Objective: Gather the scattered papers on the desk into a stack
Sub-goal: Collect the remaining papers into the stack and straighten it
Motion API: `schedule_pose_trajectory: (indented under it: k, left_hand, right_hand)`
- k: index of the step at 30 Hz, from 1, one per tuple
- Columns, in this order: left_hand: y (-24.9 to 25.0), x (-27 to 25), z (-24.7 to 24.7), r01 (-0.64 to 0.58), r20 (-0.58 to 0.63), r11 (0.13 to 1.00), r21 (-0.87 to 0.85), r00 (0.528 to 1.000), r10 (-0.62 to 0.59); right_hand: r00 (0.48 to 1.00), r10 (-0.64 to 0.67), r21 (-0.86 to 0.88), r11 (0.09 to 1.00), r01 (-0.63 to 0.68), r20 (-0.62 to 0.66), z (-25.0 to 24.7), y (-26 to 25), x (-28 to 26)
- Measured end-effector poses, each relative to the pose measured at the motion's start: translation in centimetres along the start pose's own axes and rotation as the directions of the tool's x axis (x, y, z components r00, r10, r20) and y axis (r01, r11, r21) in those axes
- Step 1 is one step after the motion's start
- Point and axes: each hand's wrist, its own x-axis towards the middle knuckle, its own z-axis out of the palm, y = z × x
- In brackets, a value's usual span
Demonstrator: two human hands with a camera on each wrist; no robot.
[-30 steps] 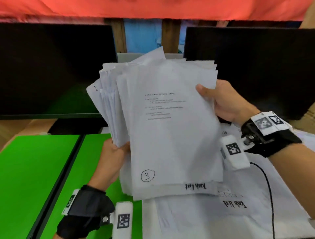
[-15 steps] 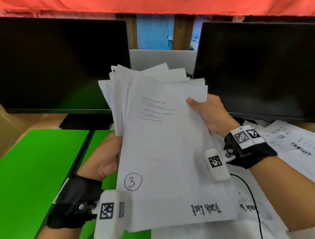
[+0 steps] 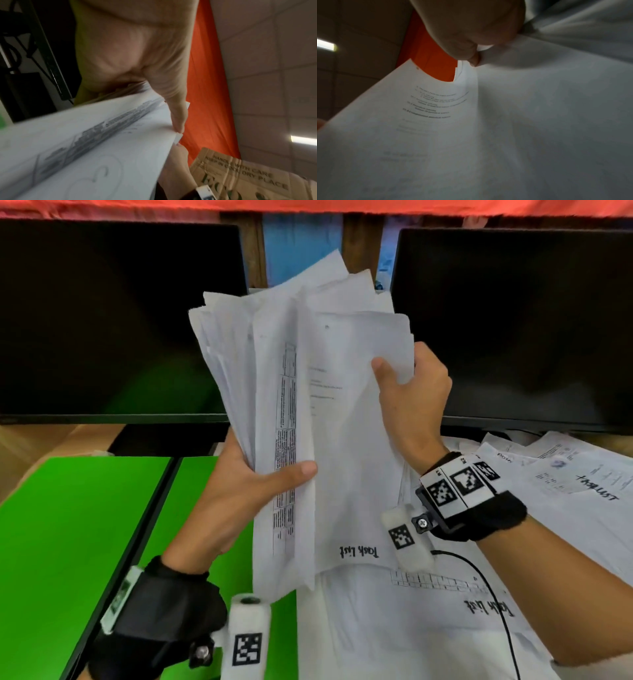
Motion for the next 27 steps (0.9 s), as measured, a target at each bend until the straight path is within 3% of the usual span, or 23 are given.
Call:
schedule_pose_trajectory:
  k: [2,8,12,16,18,20,23,24,27]
  left_hand:
    - [-0.2,-0.3,1.1,-0.023,-0.011,0.997,0.073,1.0,0.024]
    - [-0.2,-0.5,2.8,-0.084,-0.165,0.994,0.071,0.982,0.095]
    - [-1.6,0.7,2.3,-0.047,-0.329,0.983,0.18,0.938,0.105]
    - [-1.7,1.9,0.4,-0.007,-0.38,0.985,-0.17,0.923,-0.059]
    - [-1.5,2.3,-0.6,-0.015,-0.371,0.974,-0.224,0.926,-0.071]
    - [-1.3,2.6,-1.3,-0.029,-0.381,0.976,-0.216,0.923,-0.057]
    - [-1.3,2.8,-1.8,-0.021,-0.365,0.98,-0.198,0.929,-0.054]
    - [-1.2,2.8,-1.9,-0.016,-0.351,0.984,-0.176,0.935,-0.047]
    - [-0.5,3.0,-2.1,-0.105,-0.318,0.989,0.103,0.939,0.133]
  right_hand:
    - [1.0,0.005,-0.01,1.0,-0.005,-0.01,0.1,0.1,0.0]
    - [1.0,-0.025,-0.069,0.997,0.025,-0.001,0.1,0.0,-0.6]
    - [1.0,-0.012,0.034,0.999,0.013,-0.027,0.1,-0.5,-0.7]
    - [0.997,0.028,0.274,0.962,-0.006,-0.076,-1.1,-1.3,-0.8]
    - [0.999,0.049,0.355,0.934,-0.05,0.011,-1.9,-1.0,-0.8]
    - [0.968,0.119,0.431,0.879,-0.206,0.221,-2.6,0.2,-0.9]
    - [0.832,0.251,0.286,0.857,-0.429,0.495,-3.1,1.9,-2.1]
    - [0.818,0.27,0.221,0.877,-0.426,0.508,-3.0,2.4,-2.7]
    - [0.878,0.259,0.211,0.907,-0.364,0.402,-2.5,2.6,-3.9]
